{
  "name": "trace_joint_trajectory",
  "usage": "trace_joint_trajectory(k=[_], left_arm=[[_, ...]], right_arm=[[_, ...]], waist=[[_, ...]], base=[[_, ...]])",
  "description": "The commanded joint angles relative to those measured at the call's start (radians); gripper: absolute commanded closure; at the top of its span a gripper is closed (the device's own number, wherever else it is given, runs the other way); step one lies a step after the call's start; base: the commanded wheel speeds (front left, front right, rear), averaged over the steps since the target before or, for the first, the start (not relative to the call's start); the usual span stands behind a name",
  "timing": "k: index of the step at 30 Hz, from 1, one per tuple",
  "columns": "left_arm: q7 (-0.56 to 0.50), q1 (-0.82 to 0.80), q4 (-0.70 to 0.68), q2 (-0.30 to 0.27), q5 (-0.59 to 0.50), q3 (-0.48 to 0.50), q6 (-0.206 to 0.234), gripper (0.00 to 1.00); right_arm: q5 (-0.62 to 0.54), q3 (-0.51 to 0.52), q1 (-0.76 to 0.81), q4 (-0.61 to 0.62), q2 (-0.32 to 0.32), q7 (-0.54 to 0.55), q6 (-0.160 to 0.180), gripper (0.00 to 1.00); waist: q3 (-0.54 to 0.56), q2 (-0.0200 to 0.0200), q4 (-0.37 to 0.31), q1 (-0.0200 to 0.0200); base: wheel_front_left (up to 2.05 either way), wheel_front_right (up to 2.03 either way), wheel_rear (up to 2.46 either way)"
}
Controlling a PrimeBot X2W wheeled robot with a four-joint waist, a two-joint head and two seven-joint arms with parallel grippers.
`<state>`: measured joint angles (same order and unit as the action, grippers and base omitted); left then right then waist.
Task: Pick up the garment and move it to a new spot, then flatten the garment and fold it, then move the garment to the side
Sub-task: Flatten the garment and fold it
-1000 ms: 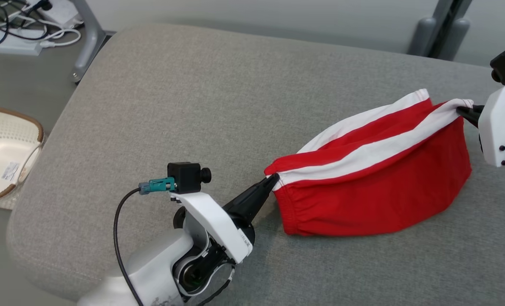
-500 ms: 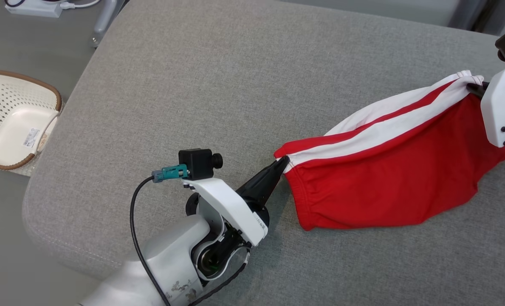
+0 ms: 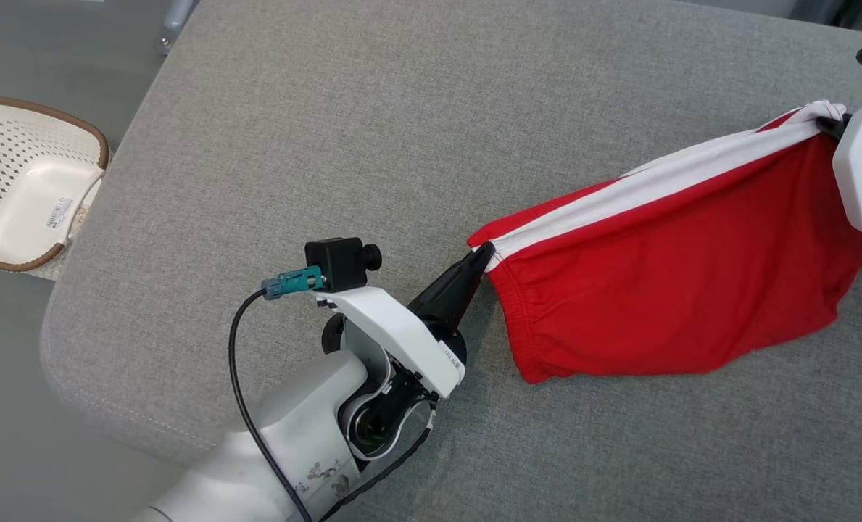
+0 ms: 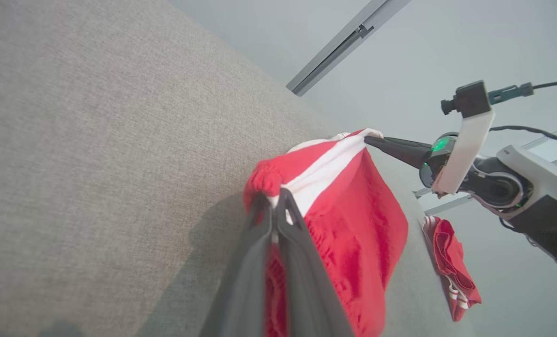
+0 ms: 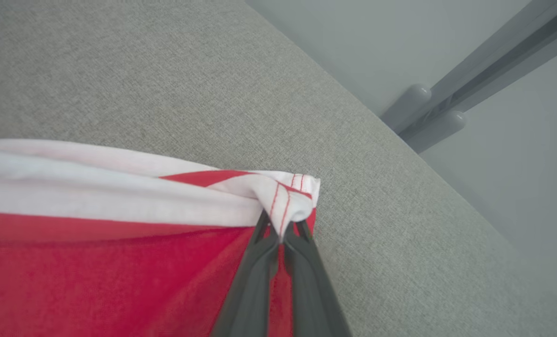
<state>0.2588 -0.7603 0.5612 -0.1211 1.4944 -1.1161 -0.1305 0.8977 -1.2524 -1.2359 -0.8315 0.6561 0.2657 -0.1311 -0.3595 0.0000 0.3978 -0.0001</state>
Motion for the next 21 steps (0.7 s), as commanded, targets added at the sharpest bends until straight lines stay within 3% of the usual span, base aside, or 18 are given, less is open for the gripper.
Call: trace_joint_trajectory(k=[1, 3, 4, 5, 10, 11, 12, 13, 14, 21], left_arm=[[0.005, -0.017, 0.004, -0.004, -0.007, 0.006, 0.0, 1.0], [0.005, -0.021, 0.011, 0.002, -0.008, 0.007, 0.0, 1.0], [0.005, -0.024, 0.014, 0.005, -0.01, 0.008, 0.0, 1.0], [0.006, -0.028, 0.016, 0.007, -0.011, 0.01, 0.0, 1.0], [0.007, -0.036, 0.043, 0.017, -0.024, 0.013, 0.0, 1.0], [0.007, -0.037, 0.057, 0.02, -0.033, 0.02, 0.0, 0.7], [0.007, -0.036, 0.063, 0.022, -0.038, 0.02, 0.0, 0.6], [0.007, -0.036, 0.072, 0.022, -0.045, 0.017, 0.0, 0.36], [0.006, -0.038, 0.082, 0.021, -0.053, 0.017, 0.0, 0.0], [0.007, -0.023, 0.17, 0.028, -0.149, 0.088, 0.0, 0.0]], right_arm=[[0.001, -0.001, -0.012, -0.007, 0.001, -0.009, 0.001, 1.0], [0.002, -0.007, -0.019, -0.017, -0.002, -0.018, 0.001, 1.0], [-0.006, -0.008, -0.026, -0.022, -0.002, -0.035, 0.001, 0.7], [-0.009, -0.008, -0.034, -0.03, -0.003, -0.052, 0.001, 0.0], [-0.011, -0.015, -0.044, -0.069, -0.014, -0.075, 0.001, 0.0], [-0.023, -0.018, -0.048, -0.086, -0.021, -0.082, 0.001, 0.0], [-0.026, -0.019, -0.046, -0.096, -0.025, -0.083, 0.001, 0.0], [-0.031, -0.02, -0.045, -0.108, -0.028, -0.084, 0.001, 0.0], [-0.036, -0.02, -0.045, -0.124, -0.03, -0.084, 0.001, 0.0], [-0.05, -0.018, -0.019, -0.231, -0.054, -0.115, 0.001, 0.0]], waist=[[-0.004, 0.0, 0.0, 0.0001], [-0.012, 0.0, 0.001, 0.0001], [-0.015, 0.0, 0.002, 0.0001], [-0.019, 0.0, 0.003, 0.0001], [-0.03, 0.0, -0.002, 0.0001], [-0.03, 0.0, -0.007, 0.0001], [-0.029, 0.0, -0.01, 0.0001], [-0.026, 0.0, -0.014, 0.0001], [-0.022, 0.0, -0.017, 0.0001], [0.028, 0.0, -0.042, 0.0001]], base=[[0.0, 0.0, 0.0], [0.0, 0.0, 0.0], [0.0, 0.0, 0.0], [0.0, 0.0, 0.0], [0.0, 0.0, 0.0], [0.0, 0.0, 0.0], [0.0, 0.0, 0.0], [0.0, 0.0, 0.0], [0.0, 0.0, 0.0], [0.0, 0.0, 0.0]])
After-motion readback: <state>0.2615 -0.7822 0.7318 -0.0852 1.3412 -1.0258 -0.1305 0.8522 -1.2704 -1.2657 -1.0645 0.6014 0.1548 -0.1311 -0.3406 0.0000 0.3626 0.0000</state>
